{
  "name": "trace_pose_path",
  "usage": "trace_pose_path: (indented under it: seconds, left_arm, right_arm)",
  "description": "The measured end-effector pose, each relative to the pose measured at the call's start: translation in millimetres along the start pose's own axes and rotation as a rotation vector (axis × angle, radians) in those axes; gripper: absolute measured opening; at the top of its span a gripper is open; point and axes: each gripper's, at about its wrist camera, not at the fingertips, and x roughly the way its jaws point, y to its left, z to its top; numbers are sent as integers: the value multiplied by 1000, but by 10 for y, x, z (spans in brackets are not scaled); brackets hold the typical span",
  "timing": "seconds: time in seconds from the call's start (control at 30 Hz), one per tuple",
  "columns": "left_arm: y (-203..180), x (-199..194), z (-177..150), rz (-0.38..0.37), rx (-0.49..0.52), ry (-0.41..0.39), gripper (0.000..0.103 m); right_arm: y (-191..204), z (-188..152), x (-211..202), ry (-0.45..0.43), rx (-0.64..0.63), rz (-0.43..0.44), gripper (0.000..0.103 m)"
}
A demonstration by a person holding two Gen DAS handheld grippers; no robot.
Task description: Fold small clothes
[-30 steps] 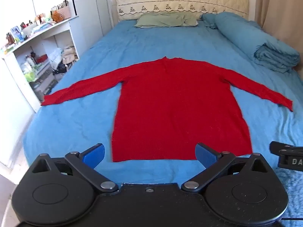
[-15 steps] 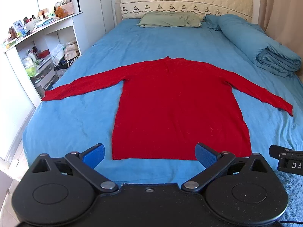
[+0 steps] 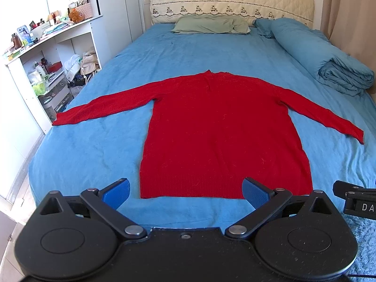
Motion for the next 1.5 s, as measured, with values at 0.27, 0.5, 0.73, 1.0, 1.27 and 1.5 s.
trace_pose_path:
  seconds: [0.27,0.5,0.73,1.0,1.27,1.5]
  left_arm:
    - [-3,-2,7,0,0,2,103]
    - [-1,-10,19,3,-1,0,103]
    - [-8,-32,31,8,2,3,103]
    - [-12,-33,42,8,3,3,103]
    - [-7,-40,48,9,3,3,103]
    - [-5,-57,66,10,3,2,103]
  right_arm:
    - [17,5,6,3,-4,2,103]
    - [23,-5,5,3,-5,4,103]
    - [14,-13,28,11,-9,13,103]
    - [-6,-12,36,13,-8,15,103]
    - [-13,-14,50,17,-7,15,103]
    - [-19,-6,47,15,-4,15,103]
